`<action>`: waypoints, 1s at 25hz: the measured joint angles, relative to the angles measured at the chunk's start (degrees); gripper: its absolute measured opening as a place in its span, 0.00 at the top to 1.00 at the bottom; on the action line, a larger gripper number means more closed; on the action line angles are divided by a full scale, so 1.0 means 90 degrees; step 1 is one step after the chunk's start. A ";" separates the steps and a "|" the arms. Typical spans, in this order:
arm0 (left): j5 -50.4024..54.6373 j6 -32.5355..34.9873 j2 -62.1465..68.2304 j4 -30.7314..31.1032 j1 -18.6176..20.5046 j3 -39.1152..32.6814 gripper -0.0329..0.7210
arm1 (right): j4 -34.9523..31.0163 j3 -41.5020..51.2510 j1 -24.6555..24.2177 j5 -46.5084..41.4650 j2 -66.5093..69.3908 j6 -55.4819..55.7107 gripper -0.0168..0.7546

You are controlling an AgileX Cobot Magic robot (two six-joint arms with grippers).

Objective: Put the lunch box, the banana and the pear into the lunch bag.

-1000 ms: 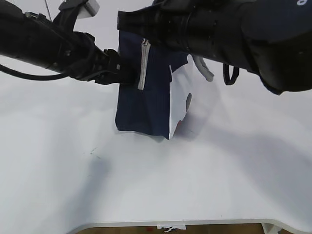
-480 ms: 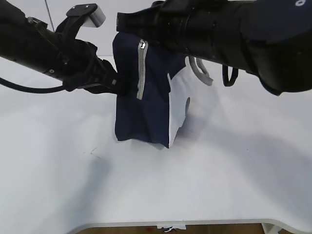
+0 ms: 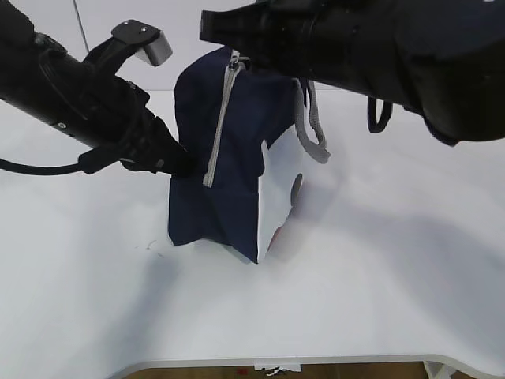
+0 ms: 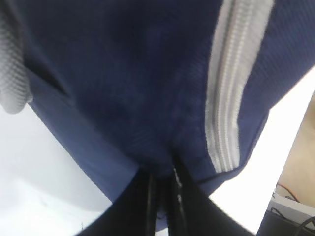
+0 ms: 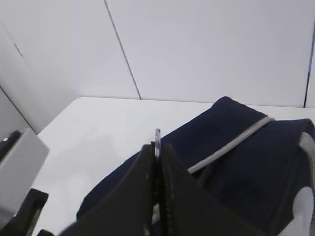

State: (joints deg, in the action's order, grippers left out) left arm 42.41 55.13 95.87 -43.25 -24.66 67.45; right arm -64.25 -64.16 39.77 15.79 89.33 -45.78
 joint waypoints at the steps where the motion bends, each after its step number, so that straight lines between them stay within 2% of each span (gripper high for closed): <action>1: 0.0010 0.0000 -0.0023 0.0016 0.0000 0.0000 0.95 | -0.0030 -0.0006 -0.0077 0.0000 0.0000 0.0000 0.98; 16: 0.0062 0.0000 -0.0244 0.0054 0.0000 0.0000 0.95 | -0.0234 -0.0348 -0.1023 -0.0596 0.0242 -0.0015 0.98; 25: 0.0317 0.0000 -0.0433 0.0170 0.0000 0.0000 0.96 | -0.0383 -0.1058 -0.1242 -0.1227 0.0735 -0.0015 0.98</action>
State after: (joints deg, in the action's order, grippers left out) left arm 45.26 55.13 91.97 -41.72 -24.66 67.45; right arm -67.69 -73.69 28.59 4.75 95.94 -45.91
